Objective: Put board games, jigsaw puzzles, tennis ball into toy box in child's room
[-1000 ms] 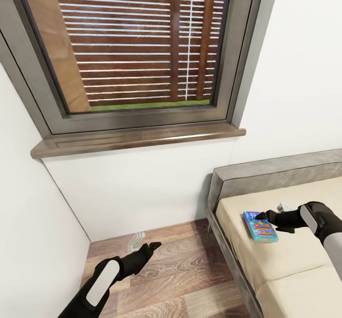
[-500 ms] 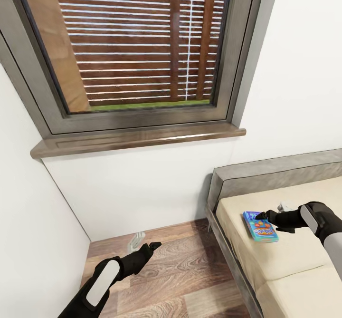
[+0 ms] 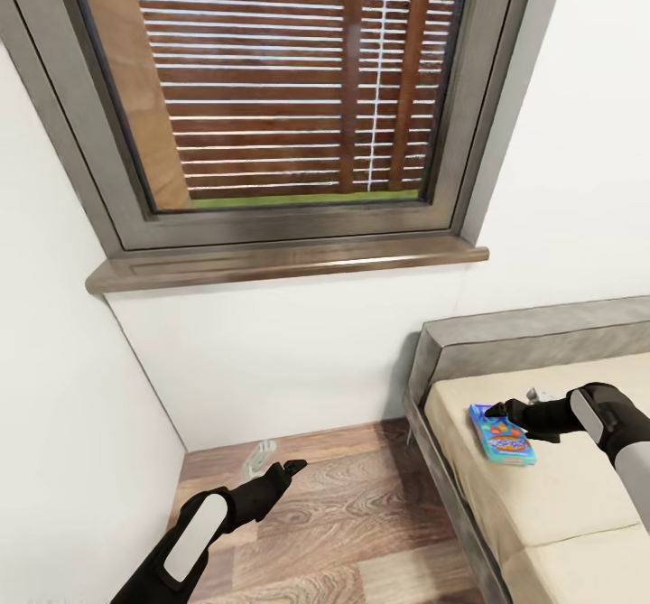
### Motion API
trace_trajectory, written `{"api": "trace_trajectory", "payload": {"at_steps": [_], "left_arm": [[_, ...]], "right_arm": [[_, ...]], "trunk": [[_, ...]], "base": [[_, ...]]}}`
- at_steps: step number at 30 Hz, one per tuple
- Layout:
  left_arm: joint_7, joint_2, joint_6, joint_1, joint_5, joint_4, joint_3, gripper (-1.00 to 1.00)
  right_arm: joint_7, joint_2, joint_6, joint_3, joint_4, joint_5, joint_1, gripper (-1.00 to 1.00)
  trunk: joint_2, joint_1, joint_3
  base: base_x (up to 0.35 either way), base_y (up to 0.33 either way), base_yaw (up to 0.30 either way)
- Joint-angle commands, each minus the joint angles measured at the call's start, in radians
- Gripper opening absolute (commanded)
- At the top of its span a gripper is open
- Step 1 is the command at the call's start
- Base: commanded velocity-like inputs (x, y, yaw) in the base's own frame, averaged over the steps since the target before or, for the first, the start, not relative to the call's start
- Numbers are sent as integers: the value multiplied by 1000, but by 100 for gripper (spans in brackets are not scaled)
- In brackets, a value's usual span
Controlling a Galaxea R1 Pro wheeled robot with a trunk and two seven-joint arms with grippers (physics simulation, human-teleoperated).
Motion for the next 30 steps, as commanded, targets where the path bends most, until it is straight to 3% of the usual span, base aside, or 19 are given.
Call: {"api": "trace_trajectory", "payload": {"at_steps": [1, 30], "left_arm": [[1, 0, 3, -1, 4, 0, 0, 100], [2, 1, 1, -1, 3, 0, 0, 100]], "right_arm": [[1, 0, 6, -5, -1, -1, 0, 100], [1, 1, 8, -5, -1, 0, 0, 100]], "trunk": [[0, 0, -1], [0, 0, -1]], "base": [[0, 0, 96], [0, 0, 17]]}}
